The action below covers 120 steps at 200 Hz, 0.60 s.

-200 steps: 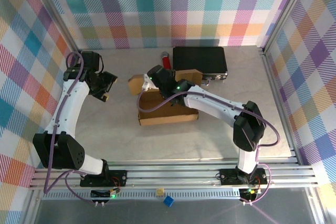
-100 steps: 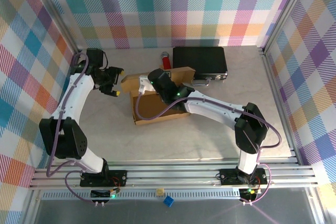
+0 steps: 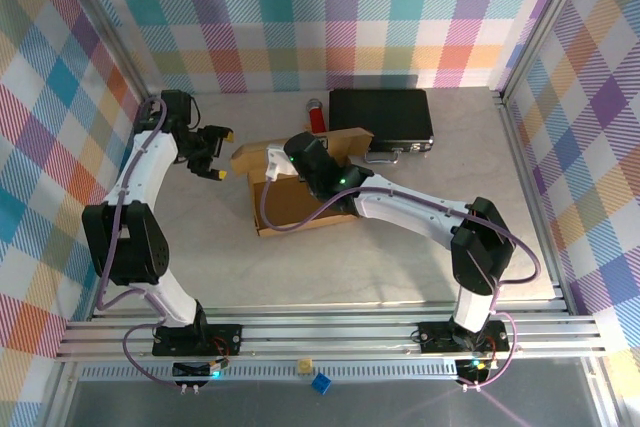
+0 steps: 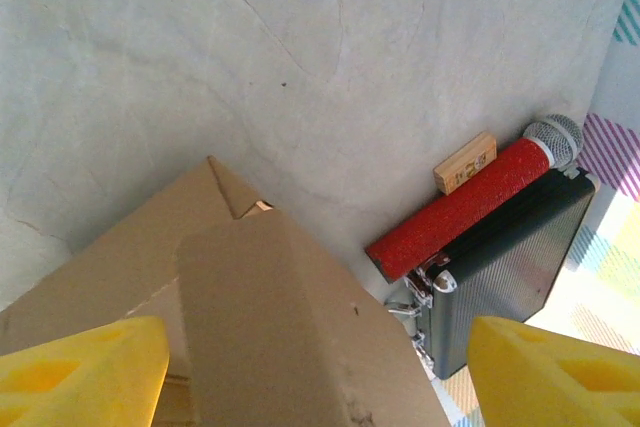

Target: Fold the paper box

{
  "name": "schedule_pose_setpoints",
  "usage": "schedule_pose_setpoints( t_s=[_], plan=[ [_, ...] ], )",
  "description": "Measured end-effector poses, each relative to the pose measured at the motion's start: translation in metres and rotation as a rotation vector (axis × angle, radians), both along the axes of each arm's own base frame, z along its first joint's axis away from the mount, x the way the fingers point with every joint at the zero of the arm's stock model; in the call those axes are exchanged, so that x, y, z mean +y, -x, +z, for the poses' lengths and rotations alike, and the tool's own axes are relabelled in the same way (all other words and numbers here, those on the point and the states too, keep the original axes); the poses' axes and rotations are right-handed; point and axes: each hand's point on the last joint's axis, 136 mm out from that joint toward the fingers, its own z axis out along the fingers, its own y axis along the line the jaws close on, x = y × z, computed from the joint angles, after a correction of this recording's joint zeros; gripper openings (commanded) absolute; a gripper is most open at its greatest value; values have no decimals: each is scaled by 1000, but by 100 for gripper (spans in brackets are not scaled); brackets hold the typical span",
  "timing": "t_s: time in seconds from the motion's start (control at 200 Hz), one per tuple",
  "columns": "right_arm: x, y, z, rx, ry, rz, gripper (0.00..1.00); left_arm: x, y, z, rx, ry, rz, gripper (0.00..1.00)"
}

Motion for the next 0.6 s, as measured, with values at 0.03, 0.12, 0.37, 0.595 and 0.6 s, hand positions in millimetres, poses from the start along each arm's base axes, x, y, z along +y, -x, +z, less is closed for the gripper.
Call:
schedule_pose_setpoints(
  t_s=[0.03,0.12,0.37,0.595,0.6],
  plan=[
    [1,1,0,0,0,2,0,-1,-1,0,-3,8,0,77],
    [3,3,0,0,0,9,0,-6,-5,1,-18,35,-3,74],
    [5,5,0,5,-14,7,0,-19,-10,7,-45,84,-23,74],
    [3,6,-4,21,-16,-2,0,-36,6,-10,7,109,-51,76],
    [3,6,-4,21,-16,-2,0,-36,7,-11,10,110,-50,77]
  ],
)
